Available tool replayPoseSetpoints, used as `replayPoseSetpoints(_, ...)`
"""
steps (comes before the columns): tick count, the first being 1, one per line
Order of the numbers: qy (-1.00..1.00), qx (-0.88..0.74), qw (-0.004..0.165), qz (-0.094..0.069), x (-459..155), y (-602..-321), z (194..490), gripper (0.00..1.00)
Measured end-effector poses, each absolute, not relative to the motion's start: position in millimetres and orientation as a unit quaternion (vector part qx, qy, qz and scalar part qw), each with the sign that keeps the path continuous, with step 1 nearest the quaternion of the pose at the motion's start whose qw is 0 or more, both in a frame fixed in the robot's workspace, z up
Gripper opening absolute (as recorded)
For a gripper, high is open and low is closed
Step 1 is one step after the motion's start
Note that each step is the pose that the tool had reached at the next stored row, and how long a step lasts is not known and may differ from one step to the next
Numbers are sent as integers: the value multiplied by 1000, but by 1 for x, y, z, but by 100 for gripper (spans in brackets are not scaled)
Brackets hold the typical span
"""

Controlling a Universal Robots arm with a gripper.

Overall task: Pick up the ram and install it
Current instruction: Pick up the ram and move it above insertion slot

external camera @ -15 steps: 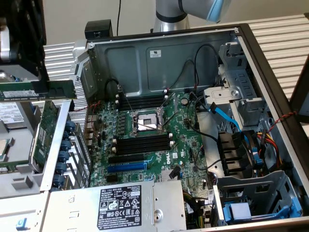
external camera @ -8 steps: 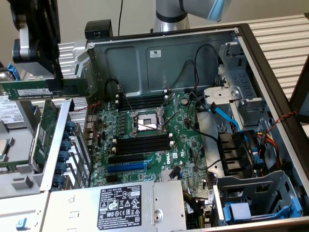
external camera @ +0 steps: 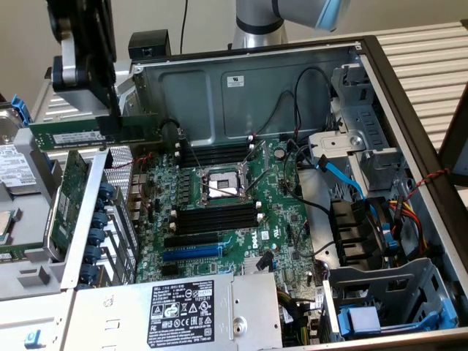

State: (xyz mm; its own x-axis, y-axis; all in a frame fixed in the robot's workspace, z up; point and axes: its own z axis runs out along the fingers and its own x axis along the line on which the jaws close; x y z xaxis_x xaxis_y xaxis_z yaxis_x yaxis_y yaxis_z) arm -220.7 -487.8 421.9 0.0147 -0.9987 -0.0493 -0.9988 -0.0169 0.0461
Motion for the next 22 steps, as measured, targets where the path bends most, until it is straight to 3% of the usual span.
replayPoseSetpoints(16, 701, -713, 4, 4, -168, -461, 419, 13)
replayPoseSetpoints(22, 701, -713, 4, 1, -143, -450, 416, 13)
